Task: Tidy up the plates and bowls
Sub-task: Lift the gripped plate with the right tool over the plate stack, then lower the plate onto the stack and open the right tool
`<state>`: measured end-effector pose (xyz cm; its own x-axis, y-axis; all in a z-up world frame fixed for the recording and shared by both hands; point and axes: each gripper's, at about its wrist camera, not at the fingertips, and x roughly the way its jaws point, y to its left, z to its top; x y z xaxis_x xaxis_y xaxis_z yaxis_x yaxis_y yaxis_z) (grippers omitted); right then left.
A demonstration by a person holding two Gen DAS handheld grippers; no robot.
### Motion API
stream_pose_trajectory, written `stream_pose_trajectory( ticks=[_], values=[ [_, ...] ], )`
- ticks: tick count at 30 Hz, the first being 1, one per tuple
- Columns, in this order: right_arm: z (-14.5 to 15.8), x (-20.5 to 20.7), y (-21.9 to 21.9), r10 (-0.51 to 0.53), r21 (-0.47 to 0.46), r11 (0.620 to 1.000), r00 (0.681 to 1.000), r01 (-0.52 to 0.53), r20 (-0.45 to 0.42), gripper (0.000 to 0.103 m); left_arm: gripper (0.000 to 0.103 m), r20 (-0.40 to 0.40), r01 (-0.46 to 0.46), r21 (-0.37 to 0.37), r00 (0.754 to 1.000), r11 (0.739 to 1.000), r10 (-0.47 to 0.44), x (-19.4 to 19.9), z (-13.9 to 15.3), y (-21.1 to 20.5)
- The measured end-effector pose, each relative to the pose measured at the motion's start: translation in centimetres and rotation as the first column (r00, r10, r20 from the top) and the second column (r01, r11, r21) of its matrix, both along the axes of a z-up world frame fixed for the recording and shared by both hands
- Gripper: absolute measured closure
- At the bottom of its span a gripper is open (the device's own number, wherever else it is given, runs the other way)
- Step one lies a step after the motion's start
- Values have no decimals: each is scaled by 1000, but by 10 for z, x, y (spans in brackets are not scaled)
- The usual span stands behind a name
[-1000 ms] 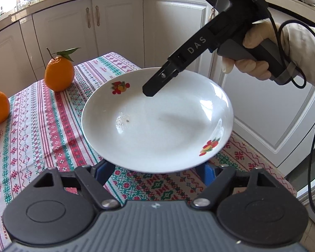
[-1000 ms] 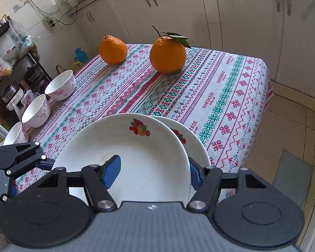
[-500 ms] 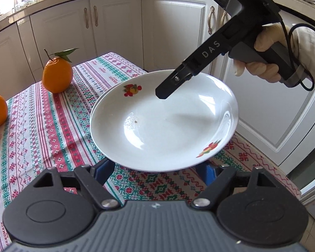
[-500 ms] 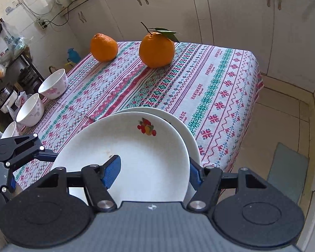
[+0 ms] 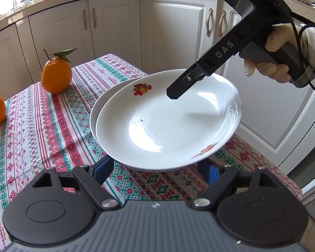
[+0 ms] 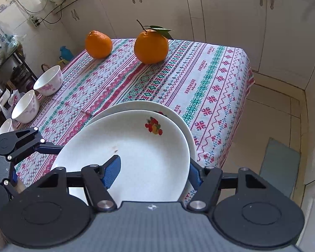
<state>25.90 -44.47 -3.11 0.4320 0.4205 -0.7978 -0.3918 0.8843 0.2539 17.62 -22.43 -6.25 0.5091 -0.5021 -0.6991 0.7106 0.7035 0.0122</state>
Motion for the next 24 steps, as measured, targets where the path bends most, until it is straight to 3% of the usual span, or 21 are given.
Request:
stream_pose_trajectory(
  ticks=[12, 19, 24],
  values=[
    [5, -10, 3, -24, -42, 999, 1000, 24, 3, 25, 15, 1, 5, -13, 1000, 1000, -5, -1, 0, 0],
    [3, -19, 8, -37, -86, 996, 999, 38, 10, 10, 12, 11, 25, -27, 1000, 999, -25, -6, 3, 1],
    [16, -34, 18, -38, -70, 997, 996, 43, 75, 0, 12, 21, 21, -34, 1000, 999, -20, -11, 5, 6]
  ],
)
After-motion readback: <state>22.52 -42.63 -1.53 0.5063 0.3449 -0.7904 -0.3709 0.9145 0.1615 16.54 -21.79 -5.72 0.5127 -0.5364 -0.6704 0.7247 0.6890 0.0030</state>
